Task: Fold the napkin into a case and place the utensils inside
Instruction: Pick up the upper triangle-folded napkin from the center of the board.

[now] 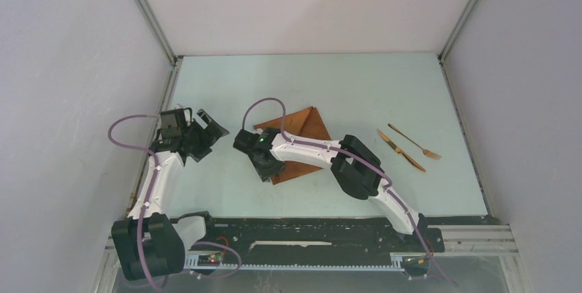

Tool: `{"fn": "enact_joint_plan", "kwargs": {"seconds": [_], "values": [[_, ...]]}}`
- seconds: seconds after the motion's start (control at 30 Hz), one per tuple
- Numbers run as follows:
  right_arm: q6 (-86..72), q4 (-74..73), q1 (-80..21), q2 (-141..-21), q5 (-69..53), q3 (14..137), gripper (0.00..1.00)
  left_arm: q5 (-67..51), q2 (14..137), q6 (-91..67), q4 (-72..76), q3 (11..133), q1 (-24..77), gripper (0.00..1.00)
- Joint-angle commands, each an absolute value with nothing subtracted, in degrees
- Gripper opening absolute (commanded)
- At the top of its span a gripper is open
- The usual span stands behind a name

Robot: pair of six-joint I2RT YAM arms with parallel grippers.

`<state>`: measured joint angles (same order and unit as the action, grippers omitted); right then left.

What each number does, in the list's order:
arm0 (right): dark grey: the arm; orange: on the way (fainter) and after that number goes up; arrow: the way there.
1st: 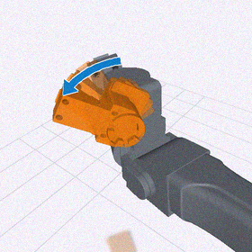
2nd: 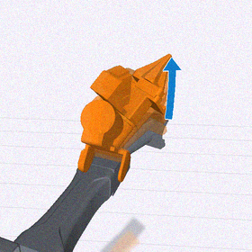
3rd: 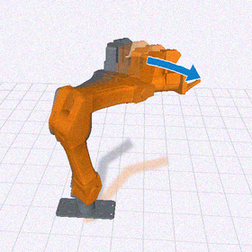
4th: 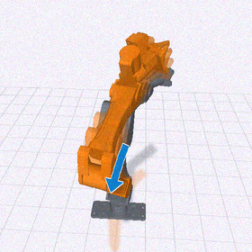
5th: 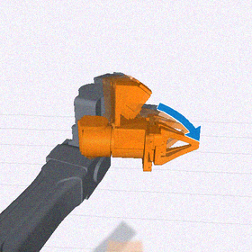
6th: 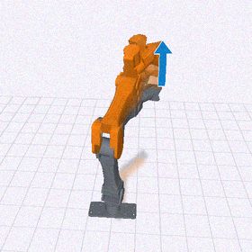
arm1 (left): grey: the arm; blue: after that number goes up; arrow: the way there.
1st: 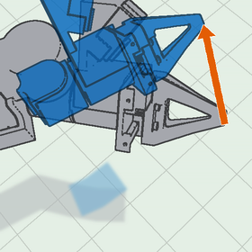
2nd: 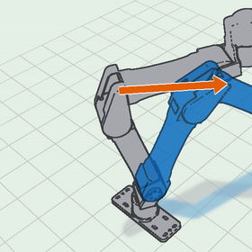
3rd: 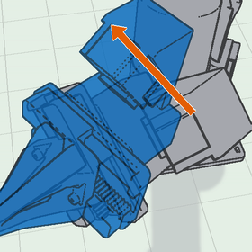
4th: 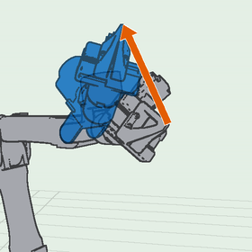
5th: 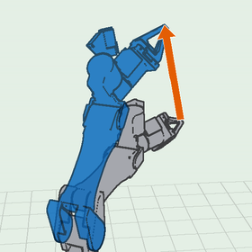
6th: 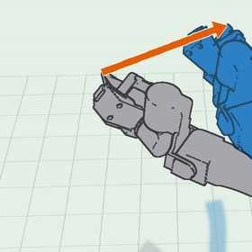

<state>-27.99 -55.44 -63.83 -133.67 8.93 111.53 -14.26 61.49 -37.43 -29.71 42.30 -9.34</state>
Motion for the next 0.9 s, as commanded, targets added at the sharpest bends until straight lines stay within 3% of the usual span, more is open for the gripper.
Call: {"fn": "enact_joint_plan", "kwargs": {"seconds": [0.0, 0.2, 0.37, 0.6, 0.87], "values": [[-27.34, -52.30, -62.95, -136.89, 6.59, 106.11, 0.45, -15.29, 61.12, -36.12, -28.49, 42.19, -10.05, 0.97], [-26.88, -53.37, -62.50, -137.43, 12.29, 105.60, 0.27, -15.75, 61.06, -36.21, -28.20, 41.48, -10.18, 0.97], [-24.99, -50.83, -62.25, -134.86, 11.43, 106.30, 0.00, -19.75, 62.76, -37.55, -25.27, 40.02, -10.12, 0.99], [-23.49, -42.83, -61.17, -124.04, 4.08, 101.44, 0.00, -34.62, 70.41, -48.22, -9.61, 33.07, -10.06, 1.00], [-25.04, -37.22, -57.31, -117.36, -6.38, 92.54, 0.00, -38.37, 79.43, -58.08, 8.19, 29.29, -7.28, 1.00]]}}
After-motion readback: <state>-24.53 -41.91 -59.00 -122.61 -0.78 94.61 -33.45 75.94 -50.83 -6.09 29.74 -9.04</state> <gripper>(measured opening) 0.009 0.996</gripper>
